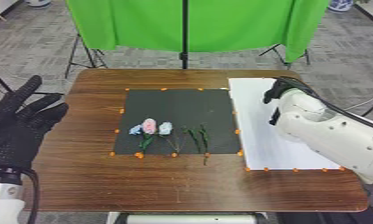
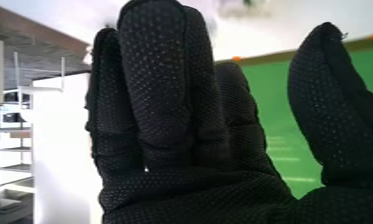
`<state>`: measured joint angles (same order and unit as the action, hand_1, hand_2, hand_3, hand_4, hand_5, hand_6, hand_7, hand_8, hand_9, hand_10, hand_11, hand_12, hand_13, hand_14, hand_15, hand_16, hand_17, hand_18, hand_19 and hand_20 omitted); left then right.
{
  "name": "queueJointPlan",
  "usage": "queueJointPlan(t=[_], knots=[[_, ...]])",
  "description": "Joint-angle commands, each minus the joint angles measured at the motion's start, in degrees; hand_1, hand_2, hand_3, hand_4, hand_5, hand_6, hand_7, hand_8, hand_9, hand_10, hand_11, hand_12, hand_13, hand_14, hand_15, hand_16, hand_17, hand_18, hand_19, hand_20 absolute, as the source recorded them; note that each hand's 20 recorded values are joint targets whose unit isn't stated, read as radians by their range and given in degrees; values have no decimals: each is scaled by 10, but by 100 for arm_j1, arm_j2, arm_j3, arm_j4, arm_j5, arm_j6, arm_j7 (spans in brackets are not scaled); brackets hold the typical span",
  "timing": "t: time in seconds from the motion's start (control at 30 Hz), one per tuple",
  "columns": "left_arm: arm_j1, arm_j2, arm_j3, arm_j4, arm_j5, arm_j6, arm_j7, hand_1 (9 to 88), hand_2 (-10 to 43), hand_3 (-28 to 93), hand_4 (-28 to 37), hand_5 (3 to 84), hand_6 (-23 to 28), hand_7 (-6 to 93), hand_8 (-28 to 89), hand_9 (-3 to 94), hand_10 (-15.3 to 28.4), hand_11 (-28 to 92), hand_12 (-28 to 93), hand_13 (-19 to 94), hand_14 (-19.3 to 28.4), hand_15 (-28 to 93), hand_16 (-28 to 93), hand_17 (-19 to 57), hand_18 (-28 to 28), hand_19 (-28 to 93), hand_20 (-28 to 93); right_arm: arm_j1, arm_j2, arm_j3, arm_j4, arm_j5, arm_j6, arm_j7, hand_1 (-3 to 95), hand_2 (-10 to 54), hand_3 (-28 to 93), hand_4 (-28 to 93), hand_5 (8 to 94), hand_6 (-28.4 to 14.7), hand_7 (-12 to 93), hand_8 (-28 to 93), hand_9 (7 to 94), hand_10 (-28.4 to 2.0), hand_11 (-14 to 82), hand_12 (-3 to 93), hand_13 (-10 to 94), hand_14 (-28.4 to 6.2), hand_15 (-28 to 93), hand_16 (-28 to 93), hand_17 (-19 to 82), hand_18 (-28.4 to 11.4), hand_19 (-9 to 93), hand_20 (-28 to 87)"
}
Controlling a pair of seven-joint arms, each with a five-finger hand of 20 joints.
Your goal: Arrange flowers
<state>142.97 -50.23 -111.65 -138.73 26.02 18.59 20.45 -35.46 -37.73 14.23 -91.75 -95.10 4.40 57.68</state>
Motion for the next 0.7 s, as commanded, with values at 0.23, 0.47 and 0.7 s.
queueJointPlan(t=[0.23, 0.47, 0.7], knots=[[-123, 29, 86, 74, 26, -37, -135, 200, 88, 766, -283, 295, 58, 175, -112, 335, 211, 306, 119, 260, 284, 605, -119, -66, 267, 587, 284, -45, -317, -265, 241, -275, -203, 93, 352, -78, 753, -257, 473, 10, 137, -123, 760, -146, 242, 153, 785, -86, 533, 153, 413, -198, 903, -121], [9, -5, 96, 32, -16, -4, 6, 200, 88, 767, -283, 295, 58, 176, -113, 333, 210, 307, 118, 259, 284, 605, -119, -67, 266, 586, 279, -9, -307, -397, 363, -279, -260, 143, 364, -83, 755, -261, 506, 12, 141, -125, 763, -142, 240, 152, 783, -85, 531, 150, 414, -195, 899, -123], [71, -48, 75, 5, -8, -10, 40, 200, 87, 768, -283, 295, 58, 176, -113, 331, 209, 307, 118, 257, 284, 606, -120, -68, 265, 585, 275, 37, -313, -606, 484, -482, -79, 95, 402, -93, 761, -274, 581, 10, 156, -128, 776, -117, 236, 151, 790, -73, 514, 147, 418, -184, 891, -124]])
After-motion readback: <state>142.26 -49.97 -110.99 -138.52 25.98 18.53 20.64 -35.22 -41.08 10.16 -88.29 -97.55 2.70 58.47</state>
